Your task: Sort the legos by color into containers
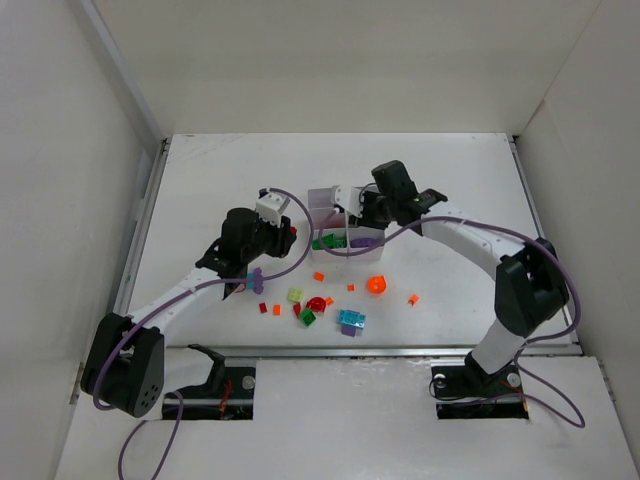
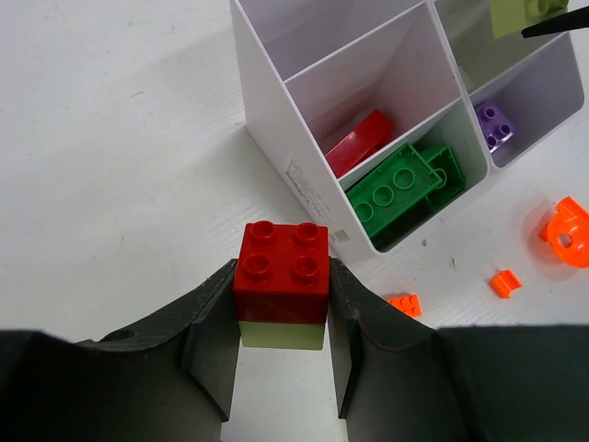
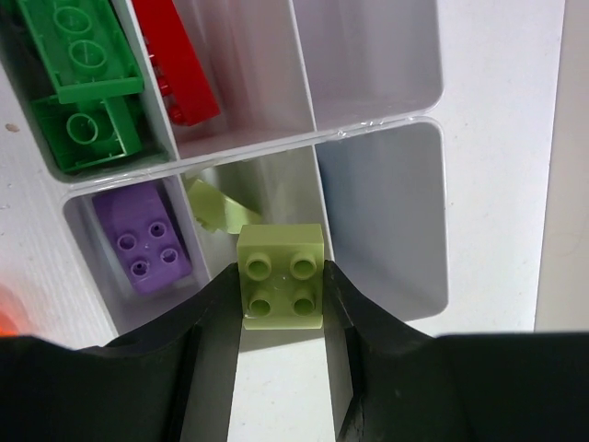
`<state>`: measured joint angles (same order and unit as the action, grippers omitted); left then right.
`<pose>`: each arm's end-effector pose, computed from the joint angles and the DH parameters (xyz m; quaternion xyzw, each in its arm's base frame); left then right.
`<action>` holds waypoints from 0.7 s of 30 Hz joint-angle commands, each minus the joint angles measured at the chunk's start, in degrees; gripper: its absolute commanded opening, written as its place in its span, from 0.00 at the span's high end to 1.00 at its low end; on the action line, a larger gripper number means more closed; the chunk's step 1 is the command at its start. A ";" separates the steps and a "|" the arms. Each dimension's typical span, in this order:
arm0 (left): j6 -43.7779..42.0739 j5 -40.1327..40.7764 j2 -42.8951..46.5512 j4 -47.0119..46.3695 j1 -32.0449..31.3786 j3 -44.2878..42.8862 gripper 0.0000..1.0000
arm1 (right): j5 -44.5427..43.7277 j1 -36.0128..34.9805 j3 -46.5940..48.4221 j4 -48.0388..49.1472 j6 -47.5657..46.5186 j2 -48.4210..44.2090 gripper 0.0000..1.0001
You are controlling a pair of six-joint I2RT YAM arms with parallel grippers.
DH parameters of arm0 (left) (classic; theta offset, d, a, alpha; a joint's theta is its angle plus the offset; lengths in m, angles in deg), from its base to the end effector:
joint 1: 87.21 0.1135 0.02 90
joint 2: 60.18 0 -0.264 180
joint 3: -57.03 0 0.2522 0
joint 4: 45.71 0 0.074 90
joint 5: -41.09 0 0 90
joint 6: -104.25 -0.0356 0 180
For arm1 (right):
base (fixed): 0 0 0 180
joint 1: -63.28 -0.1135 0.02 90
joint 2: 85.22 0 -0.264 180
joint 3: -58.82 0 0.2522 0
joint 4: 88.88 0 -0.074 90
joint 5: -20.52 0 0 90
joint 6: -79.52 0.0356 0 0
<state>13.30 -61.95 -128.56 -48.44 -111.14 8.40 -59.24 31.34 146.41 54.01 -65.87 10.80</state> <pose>0.2381 -0.1144 0.2419 0.2380 0.7655 -0.2072 0.5608 0.3136 0.2030 0.2613 -0.6610 0.6436 0.0043 0.3857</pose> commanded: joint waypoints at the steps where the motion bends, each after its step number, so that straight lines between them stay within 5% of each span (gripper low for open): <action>1: 0.77 0.29 2.02 -2.76 -0.07 0.77 1.00 | -0.66 -0.31 2.99 2.88 -0.68 1.17 0.63; 7: 0.77 0.82 2.02 -2.76 -0.07 0.77 1.00 | -1.97 -0.84 4.14 0.68 -0.68 1.71 0.23; 21: -0.62 -0.32 2.02 -2.76 -0.07 0.77 1.00 | -0.04 -0.84 0.97 6.65 3.62 -10.94 0.23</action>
<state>13.21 -61.55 -128.56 -48.89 -111.14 8.79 -60.90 30.96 147.59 56.11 -64.52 3.88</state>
